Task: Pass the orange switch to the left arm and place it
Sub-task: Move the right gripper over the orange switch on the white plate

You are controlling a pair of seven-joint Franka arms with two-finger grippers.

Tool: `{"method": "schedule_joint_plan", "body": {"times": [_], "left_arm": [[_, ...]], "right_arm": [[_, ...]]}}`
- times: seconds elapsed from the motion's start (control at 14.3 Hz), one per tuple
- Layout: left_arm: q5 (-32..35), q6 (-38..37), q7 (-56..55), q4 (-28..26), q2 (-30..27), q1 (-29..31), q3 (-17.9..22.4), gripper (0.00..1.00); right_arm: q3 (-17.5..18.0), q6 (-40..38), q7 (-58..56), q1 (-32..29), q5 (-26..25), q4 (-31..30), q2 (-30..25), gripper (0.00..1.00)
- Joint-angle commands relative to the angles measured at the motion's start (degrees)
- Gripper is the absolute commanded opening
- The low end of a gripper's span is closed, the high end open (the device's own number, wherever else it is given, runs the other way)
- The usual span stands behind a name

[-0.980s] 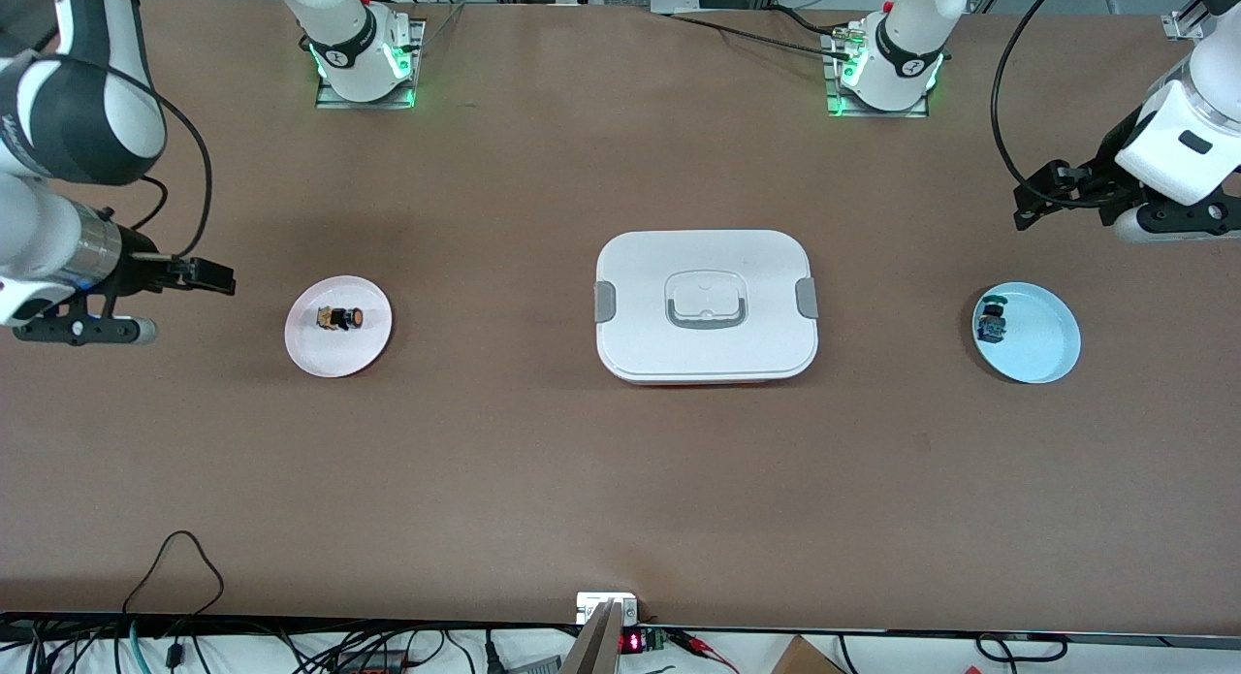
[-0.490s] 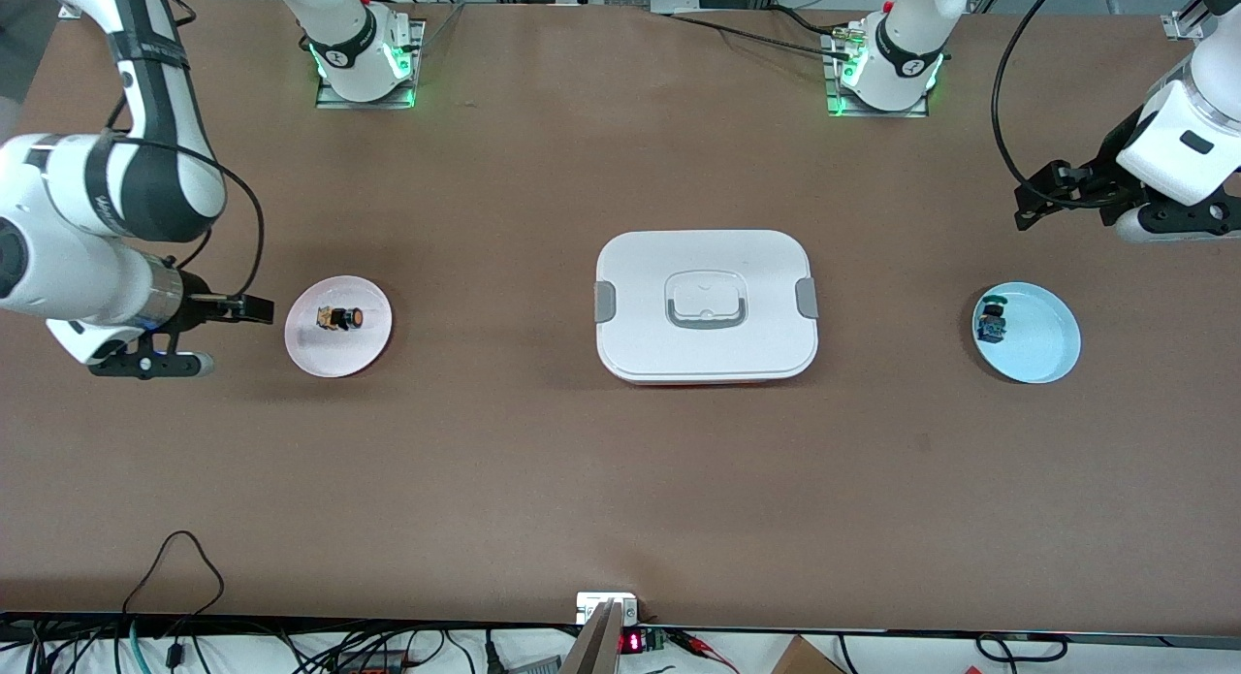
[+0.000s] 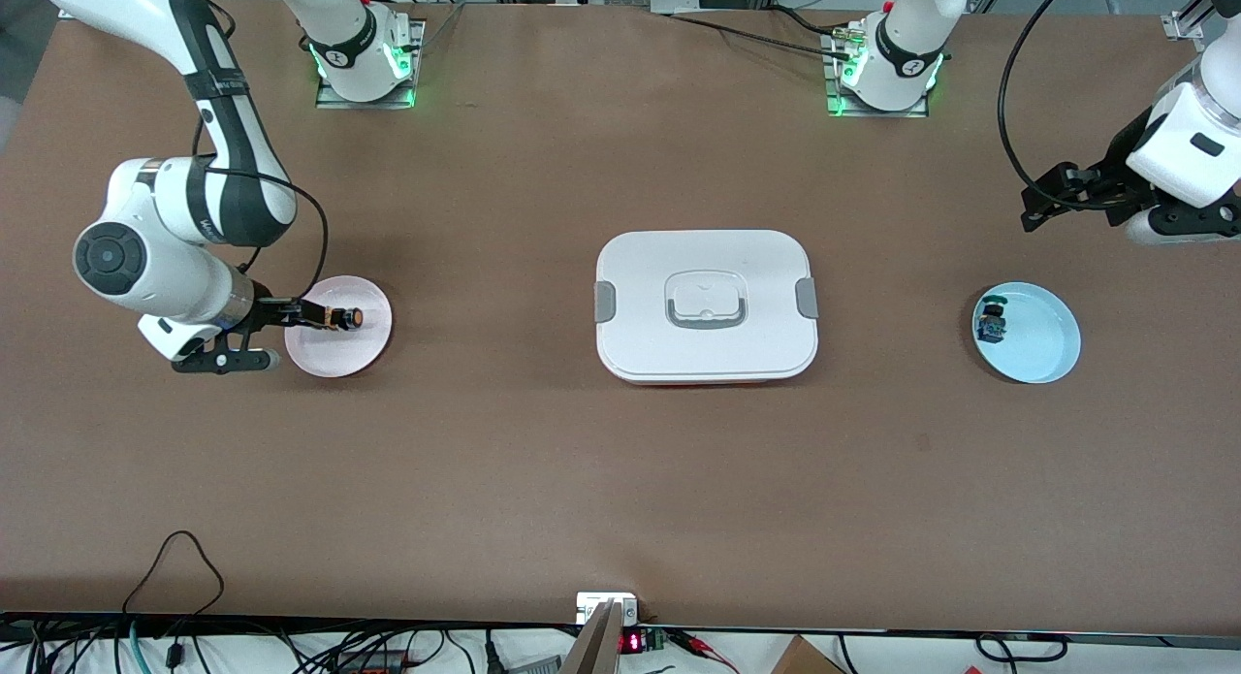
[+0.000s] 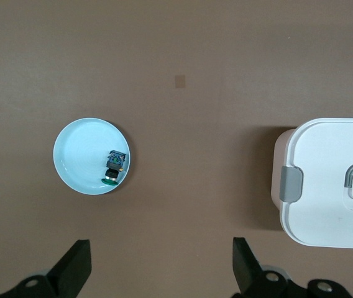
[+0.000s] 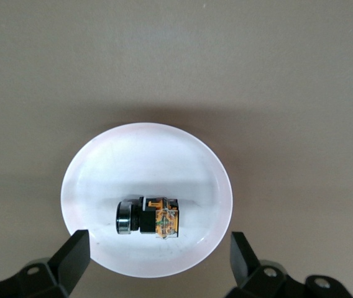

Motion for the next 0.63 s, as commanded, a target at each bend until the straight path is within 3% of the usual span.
{"method": "schedule_joint_plan", "body": {"times": [0.0, 0.28, 0.56], "left_arm": [[1.15, -0.83, -0.25, 1.32, 0.69, 0.36, -0.25, 1.00], [1.15, -0.83, -0.25, 1.41, 0.69, 0.36, -0.25, 1.00], [1.15, -0.83, -0.25, 1.41, 0.69, 0.36, -0.25, 1.00]], "right_arm": [[0.05, 4.83, -0.30, 0.37, 0.29, -5.10, -1.42, 1.00], [0.13, 13.53, -0.39, 1.42, 0.29, -10.82, -0.90, 1.00], [0.05, 15.22, -0.39, 2.13, 0.29, -12.50, -0.10, 1.00]]}}
